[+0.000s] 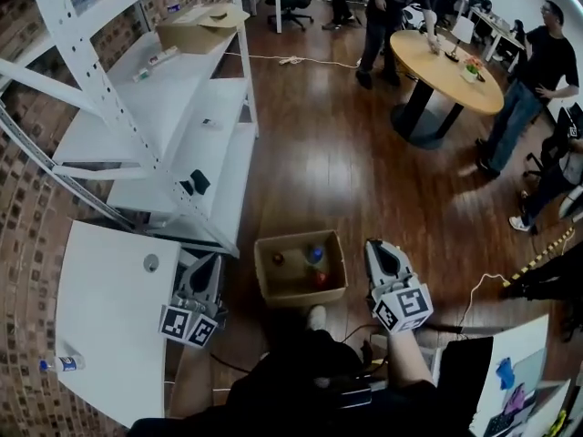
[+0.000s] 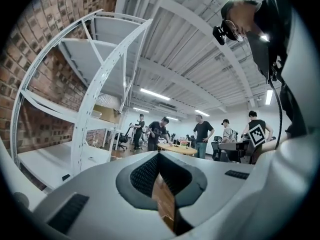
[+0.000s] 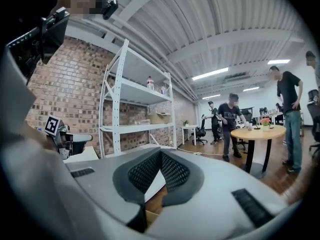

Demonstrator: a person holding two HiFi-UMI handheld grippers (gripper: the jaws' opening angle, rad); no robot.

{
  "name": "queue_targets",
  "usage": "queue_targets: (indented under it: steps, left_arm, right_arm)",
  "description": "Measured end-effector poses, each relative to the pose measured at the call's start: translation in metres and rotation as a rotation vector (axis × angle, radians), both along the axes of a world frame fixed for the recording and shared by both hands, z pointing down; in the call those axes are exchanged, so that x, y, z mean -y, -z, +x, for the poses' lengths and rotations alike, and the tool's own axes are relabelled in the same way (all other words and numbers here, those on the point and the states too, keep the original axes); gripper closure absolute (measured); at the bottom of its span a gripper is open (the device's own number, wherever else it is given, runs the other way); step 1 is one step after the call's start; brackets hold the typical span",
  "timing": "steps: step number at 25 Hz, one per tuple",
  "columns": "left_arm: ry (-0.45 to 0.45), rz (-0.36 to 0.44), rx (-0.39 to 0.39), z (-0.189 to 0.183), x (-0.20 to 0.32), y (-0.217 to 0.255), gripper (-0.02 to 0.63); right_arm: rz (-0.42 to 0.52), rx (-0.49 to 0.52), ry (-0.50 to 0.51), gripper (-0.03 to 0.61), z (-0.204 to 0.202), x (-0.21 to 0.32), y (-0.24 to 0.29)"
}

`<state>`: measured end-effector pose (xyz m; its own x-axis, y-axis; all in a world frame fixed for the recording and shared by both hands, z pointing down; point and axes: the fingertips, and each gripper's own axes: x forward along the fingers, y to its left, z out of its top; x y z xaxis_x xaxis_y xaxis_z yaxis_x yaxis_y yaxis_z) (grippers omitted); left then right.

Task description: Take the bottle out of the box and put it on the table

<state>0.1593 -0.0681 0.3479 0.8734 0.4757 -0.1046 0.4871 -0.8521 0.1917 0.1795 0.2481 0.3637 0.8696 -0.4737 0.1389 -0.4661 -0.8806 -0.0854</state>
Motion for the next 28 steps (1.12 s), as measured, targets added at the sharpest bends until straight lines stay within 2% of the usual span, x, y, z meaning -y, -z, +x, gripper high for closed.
queue_targets:
  steps: [6,9,13,17,20,24,28]
  left_arm:
    - [-0.034,0.031,0.038,0.051,-0.039,-0.033,0.614]
    - [-0.058,0.063,0.071,0.067,-0.057,-0.053,0.614]
    - [-0.099,0.118,0.153,0.078,-0.069,-0.099,0.614]
    - [-0.126,0.104,0.238,0.086,-0.075,-0.145,0.614]
    - [-0.151,0.11,0.292,0.079,-0.077,-0.185,0.614]
    - [-0.177,0.113,0.314,0.077,-0.08,-0.239,0.614]
    - [-0.203,0.114,0.293,0.079,-0.087,-0.298,0.614]
  right_arm:
    - [-0.017,0.054,0.039,0.574,0.055,-0.008,-0.04]
    - [-0.022,0.126,0.071,0.574,0.071,-0.004,-0.074]
    - [-0.048,0.195,0.085,0.574,0.075,0.01,-0.119]
    - [-0.051,0.26,0.062,0.575,0.067,0.019,-0.169]
    - [-0.049,0.329,0.065,0.574,0.048,0.029,-0.215]
    - [-0.052,0.382,0.091,0.574,0.044,0.038,-0.27]
    - [-0.064,0.332,0.091,0.574,0.059,0.039,-0.321]
